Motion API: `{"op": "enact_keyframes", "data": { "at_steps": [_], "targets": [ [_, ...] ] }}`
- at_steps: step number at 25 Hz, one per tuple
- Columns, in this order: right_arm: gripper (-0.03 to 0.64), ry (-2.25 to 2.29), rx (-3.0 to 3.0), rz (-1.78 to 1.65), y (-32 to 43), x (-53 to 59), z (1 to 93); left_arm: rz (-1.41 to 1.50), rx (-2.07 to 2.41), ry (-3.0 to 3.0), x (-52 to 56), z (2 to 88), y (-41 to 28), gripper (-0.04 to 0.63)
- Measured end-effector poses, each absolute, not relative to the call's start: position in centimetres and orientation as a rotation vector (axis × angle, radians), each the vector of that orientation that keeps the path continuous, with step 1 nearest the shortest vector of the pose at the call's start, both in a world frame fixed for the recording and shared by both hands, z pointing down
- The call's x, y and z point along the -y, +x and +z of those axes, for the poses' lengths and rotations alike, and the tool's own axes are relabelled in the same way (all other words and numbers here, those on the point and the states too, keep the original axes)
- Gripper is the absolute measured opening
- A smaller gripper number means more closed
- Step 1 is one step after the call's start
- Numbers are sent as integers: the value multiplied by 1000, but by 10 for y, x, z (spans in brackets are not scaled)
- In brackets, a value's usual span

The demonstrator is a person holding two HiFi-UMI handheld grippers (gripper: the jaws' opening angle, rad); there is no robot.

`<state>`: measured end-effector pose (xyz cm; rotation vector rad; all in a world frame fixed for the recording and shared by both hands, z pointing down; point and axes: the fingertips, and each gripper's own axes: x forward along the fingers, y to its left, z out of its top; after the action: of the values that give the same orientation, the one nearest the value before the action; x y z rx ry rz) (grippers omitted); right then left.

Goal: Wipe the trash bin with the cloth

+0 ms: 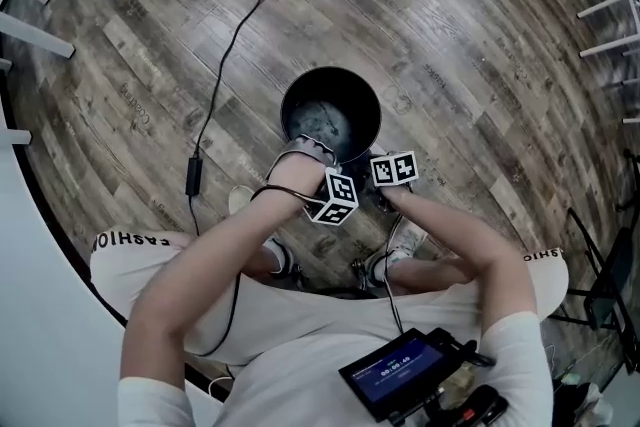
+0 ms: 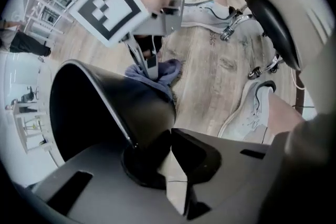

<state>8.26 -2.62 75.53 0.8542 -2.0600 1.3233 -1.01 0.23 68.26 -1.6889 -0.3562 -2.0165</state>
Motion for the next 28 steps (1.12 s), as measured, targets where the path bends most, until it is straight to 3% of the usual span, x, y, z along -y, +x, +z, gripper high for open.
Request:
{"op": "enact_keyframes", "data": {
  "at_steps": [6, 11, 15, 22, 24, 25, 26, 28],
  "targets": [
    [77, 851, 1994, 1304, 95, 35, 822, -2023, 342, -1788, -8, 684, 6, 38],
    [77, 879, 1957, 1365, 97, 27, 823, -2014, 383, -1827, -13, 686, 6, 43],
    [77, 804, 1934, 1375, 97, 5, 784, -2024, 452, -1817, -14, 676, -7, 177],
    [77, 671, 2125, 1339, 82, -17, 645, -1957, 523, -1638, -4, 681, -43, 218],
    [77, 679, 2178, 1372, 76, -13, 611, -1944, 486, -1594, 0, 684, -44, 208],
    [77, 672, 2198, 1375, 73, -11, 600, -1932, 475, -1564, 3, 685, -43, 165],
    [77, 661, 2216, 1366, 69, -8, 593, -1923, 471, -1541, 4, 684, -42, 54],
    [77, 644, 2239, 1344, 64, 1, 591, -1928, 472, -1524, 5, 684, -41, 32]
  ]
}}
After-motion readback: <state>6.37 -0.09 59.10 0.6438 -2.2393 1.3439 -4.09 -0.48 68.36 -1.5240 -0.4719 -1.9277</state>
